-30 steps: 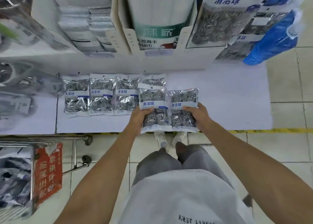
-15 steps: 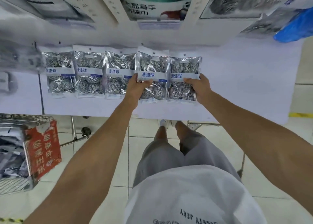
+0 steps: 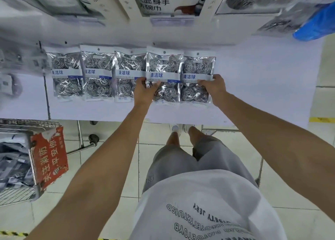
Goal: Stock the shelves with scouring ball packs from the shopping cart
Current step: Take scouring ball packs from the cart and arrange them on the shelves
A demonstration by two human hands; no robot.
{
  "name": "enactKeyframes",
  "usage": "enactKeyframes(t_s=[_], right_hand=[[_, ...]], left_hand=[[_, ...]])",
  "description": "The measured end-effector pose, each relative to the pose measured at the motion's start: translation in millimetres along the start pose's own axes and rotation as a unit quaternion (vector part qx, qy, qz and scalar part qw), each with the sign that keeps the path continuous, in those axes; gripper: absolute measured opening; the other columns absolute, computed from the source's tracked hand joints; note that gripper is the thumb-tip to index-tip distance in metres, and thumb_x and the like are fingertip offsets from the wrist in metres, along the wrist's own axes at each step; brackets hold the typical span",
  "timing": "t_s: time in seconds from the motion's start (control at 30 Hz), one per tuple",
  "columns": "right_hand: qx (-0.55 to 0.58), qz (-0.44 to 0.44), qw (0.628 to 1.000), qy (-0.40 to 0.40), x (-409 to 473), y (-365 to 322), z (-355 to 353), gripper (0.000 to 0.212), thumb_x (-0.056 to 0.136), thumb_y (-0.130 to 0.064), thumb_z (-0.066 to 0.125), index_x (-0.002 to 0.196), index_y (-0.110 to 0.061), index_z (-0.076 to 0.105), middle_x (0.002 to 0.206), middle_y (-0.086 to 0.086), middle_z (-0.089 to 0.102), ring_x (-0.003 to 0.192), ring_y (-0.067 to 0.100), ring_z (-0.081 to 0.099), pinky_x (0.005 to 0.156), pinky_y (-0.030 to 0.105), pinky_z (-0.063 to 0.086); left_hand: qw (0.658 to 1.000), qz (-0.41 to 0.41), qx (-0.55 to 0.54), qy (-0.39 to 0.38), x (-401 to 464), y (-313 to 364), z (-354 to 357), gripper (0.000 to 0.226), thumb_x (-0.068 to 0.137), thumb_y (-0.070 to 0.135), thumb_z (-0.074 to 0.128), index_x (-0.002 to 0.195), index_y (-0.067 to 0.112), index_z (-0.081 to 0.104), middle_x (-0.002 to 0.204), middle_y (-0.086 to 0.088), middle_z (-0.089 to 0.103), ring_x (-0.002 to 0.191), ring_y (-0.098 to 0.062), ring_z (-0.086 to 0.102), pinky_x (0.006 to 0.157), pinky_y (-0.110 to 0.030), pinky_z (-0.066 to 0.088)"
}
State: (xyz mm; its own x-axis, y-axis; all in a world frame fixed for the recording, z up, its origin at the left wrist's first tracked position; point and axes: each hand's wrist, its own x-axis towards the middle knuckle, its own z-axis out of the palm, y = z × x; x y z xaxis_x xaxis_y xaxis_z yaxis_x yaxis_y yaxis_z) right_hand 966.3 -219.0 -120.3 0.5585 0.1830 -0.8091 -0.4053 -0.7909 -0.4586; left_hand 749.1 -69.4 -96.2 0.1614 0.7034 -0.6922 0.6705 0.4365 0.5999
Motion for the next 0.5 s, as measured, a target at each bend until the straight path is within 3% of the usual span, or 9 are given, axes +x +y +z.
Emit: enactKeyframes(t_s=[0.1,0.17,0.27,0.3,0.37,0.43,0.5], right_hand=[[-0.037,-0.013,0.999,0.009,-16,-2,-9,0.075,0.088,-0.027,0.083,0.148,-0.01,0.043,0.118,0.003,0.057,0.086,0.012,0.059,0.062,0.021,0.042],[-0.086,-0.04,0.995,0.016,-33,-6,-16,0.071,0.09,-0.031,0.08,0.149,-0.012,0.044,0.115,0.001,0.056,0.073,0.005,0.054,0.053,0.019,0.04],[-0.154,-0.105,0.982,-0.01,-64,-13,-20,0.055,0.095,-0.028,0.075,0.142,-0.012,0.052,0.118,0.003,0.065,0.071,0.005,0.057,0.045,0.008,0.041],[-0.177,-0.133,0.975,-0.024,-77,-15,-21,0.049,0.096,-0.026,0.072,0.14,-0.012,0.055,0.122,0.004,0.066,0.079,0.01,0.062,0.054,0.008,0.046],[-0.209,-0.187,0.958,-0.053,-105,-18,-20,0.041,0.098,-0.02,0.067,0.137,-0.012,0.059,0.121,0.002,0.07,0.093,0.017,0.066,0.08,0.023,0.058],[-0.243,-0.241,0.936,-0.079,-134,-23,-17,0.042,0.099,-0.022,0.065,0.14,-0.013,0.058,0.112,-0.006,0.07,0.095,0.014,0.066,0.086,0.024,0.055],[-0.328,-0.307,0.89,-0.082,-160,-29,-11,0.046,0.103,-0.031,0.06,0.146,-0.017,0.055,0.129,-0.001,0.065,0.111,0.022,0.065,0.087,0.024,0.044]], left_hand=[[0.999,0.035,0.016,-0.008,-8,-2,-11,0.05,0.091,0.03,0.081,0.13,0.014,0.055,0.105,0.0,0.069,0.1,-0.021,0.067,0.08,-0.032,0.058],[0.997,0.061,0.04,0.0,-19,-2,-19,0.042,0.091,0.03,0.08,0.122,0.019,0.054,0.099,0.004,0.064,0.097,-0.021,0.064,0.084,-0.035,0.056],[0.993,0.092,0.078,0.011,-41,0,-35,0.05,0.097,0.027,0.074,0.137,0.01,0.051,0.13,-0.009,0.063,0.118,-0.027,0.06,0.103,-0.042,0.051],[0.99,0.104,0.098,0.016,-49,0,-42,0.052,0.099,0.027,0.07,0.143,0.007,0.049,0.137,-0.013,0.06,0.12,-0.027,0.06,0.101,-0.039,0.05],[0.981,0.132,0.141,0.026,-70,-2,-56,0.048,0.103,0.027,0.065,0.143,0.003,0.051,0.134,-0.016,0.059,0.117,-0.03,0.061,0.092,-0.033,0.046],[0.975,0.153,0.158,0.037,-94,-9,-71,0.045,0.105,0.027,0.06,0.142,0.003,0.052,0.139,-0.017,0.058,0.127,-0.032,0.057,0.101,-0.038,0.047],[0.969,0.169,0.168,0.057,-119,-17,-85,0.043,0.107,0.028,0.056,0.142,0.004,0.052,0.141,-0.018,0.056,0.132,-0.035,0.053,0.108,-0.043,0.046]])
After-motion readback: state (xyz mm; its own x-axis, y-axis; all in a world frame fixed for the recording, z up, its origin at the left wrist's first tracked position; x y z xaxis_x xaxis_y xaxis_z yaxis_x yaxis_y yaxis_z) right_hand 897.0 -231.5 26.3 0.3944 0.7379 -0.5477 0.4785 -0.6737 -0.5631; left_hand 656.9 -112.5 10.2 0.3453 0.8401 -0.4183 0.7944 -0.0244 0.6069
